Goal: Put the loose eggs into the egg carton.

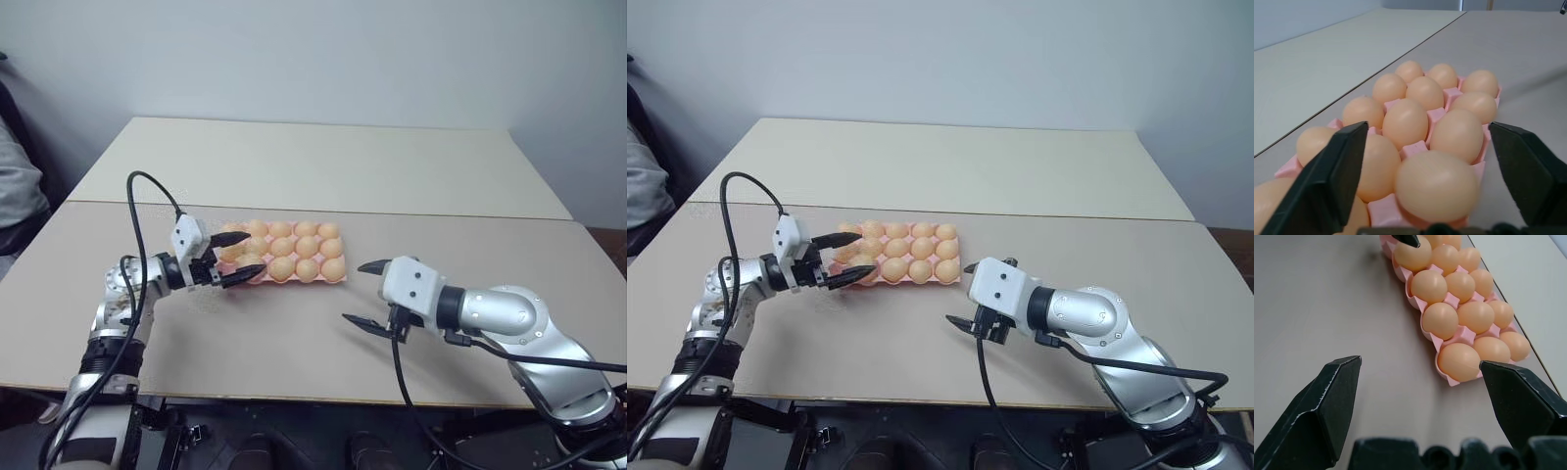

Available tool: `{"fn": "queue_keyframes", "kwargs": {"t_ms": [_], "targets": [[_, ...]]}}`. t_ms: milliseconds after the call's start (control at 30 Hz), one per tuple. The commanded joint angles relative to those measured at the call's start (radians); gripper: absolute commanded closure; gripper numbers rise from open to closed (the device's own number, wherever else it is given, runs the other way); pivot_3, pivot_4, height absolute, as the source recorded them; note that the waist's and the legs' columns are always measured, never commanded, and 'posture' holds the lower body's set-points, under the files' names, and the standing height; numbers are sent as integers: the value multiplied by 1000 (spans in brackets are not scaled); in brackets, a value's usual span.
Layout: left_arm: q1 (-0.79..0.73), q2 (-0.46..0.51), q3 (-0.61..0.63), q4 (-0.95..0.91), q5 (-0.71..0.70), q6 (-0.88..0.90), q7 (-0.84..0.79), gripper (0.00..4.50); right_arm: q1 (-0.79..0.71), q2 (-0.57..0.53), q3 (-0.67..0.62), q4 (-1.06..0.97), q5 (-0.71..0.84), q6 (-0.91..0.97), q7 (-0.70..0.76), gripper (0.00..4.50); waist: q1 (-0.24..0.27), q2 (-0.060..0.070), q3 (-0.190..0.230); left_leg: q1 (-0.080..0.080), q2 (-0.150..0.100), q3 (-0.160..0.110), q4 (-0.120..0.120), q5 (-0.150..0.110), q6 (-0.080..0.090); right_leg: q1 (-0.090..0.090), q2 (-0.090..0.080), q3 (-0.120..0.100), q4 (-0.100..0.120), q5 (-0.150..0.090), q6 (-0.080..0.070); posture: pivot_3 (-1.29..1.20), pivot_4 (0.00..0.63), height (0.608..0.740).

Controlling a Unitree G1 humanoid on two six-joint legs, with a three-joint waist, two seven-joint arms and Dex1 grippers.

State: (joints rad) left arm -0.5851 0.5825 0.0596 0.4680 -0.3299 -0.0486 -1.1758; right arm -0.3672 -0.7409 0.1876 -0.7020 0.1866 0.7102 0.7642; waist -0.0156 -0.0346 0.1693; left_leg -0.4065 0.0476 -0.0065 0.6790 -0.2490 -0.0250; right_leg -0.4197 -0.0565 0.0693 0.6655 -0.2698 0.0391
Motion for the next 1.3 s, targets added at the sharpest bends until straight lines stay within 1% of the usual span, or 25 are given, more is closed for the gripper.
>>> {"fn": "queue_keyframes", "kwargs": {"t_ms": [33,167,300,433,633,767,867,1033,1167,1300], "targets": [[-31,0,17,-4,-7,-28,-10,7,-7,0,-10,-26,1,-7,-11,0,-2,0,0,0,0,0,0,0,0,0,0,0,0,0,0,0,150,740],[-20,0,58,-53,-57,-7,-8,7,-4,-1,-12,-28,1,-6,-15,0,-1,0,0,0,0,0,0,0,0,0,0,0,0,0,0,0,150,740],[51,48,90,-136,-82,22,-25,7,-1,-13,-34,-39,14,1,-7,0,-5,0,0,0,0,0,0,0,0,0,0,0,0,0,0,0,150,740],[180,122,150,-250,-101,54,-9,7,-2,-25,-86,-46,59,6,12,0,-15,0,0,0,0,0,0,0,0,0,0,1,0,0,0,0,150,740],[383,201,298,-360,-124,105,63,7,-28,-17,-196,-57,217,13,66,0,-14,0,0,1,1,0,-1,0,0,0,0,0,0,0,0,0,150,740],[499,231,388,-384,-121,106,100,7,-37,-32,-223,-37,275,-4,95,0,-15,0,0,1,1,0,-1,0,0,0,0,0,0,0,0,0,150,740],[570,229,444,-406,-126,111,131,7,-42,-43,-217,-17,282,-26,114,0,-14,0,0,1,1,0,-1,0,0,0,0,0,0,0,0,0,150,740],[598,206,458,-419,-118,113,189,7,-51,-51,-185,9,261,-54,123,0,-2,0,0,1,1,0,-1,0,0,0,0,0,0,0,0,0,150,740],[527,180,434,-354,-67,124,319,7,-55,-55,-163,16,248,-64,118,0,1,0,0,1,1,0,-1,0,0,0,0,0,0,0,0,0,150,740],[417,158,385,-245,-21,78,367,7,-59,-58,-145,21,226,-61,105,0,3,0,0,1,1,0,-1,0,0,1,-1,0,0,0,0,0,150,740]]}}
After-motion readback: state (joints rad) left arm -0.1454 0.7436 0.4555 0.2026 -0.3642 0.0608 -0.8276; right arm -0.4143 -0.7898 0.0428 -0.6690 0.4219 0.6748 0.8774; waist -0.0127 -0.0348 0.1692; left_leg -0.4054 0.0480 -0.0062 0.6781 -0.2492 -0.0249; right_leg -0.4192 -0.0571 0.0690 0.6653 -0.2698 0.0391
